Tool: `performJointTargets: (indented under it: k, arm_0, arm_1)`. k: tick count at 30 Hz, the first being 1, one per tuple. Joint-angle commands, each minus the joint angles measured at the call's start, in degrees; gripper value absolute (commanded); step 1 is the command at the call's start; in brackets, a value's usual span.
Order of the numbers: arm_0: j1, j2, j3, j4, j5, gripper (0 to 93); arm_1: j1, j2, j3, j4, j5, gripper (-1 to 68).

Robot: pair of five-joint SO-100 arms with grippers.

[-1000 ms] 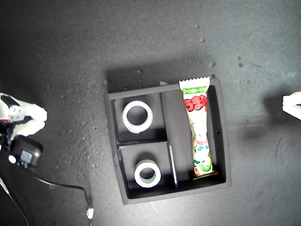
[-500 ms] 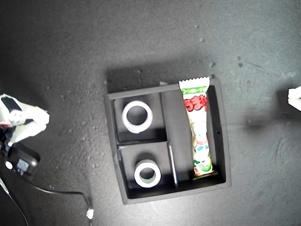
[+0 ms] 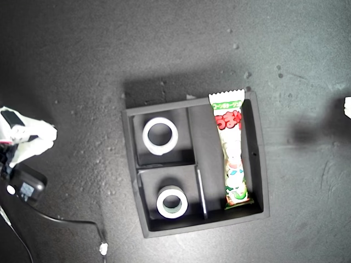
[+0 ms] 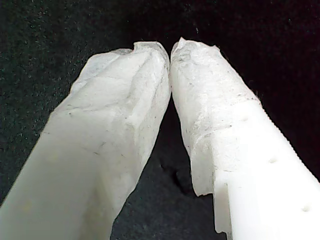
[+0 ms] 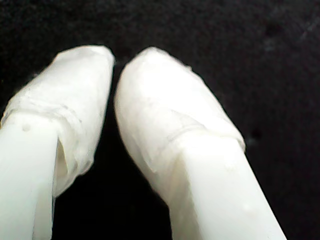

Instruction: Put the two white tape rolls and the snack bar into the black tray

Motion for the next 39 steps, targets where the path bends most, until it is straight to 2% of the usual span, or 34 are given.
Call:
performJointTargets:
  k: [1, 39]
  arm_0:
    - [-0.4, 2.8, 3.3, 1.9, -0.4, 0.8]
    - [-0.4, 2.8, 3.3, 1.9, -0.6, 0.8]
  arm_1:
    - [1.0, 0.4, 0.7, 1.1, -5.5, -0.1]
    - [2.9, 0.4, 0.8, 5.3, -1.1, -0.1]
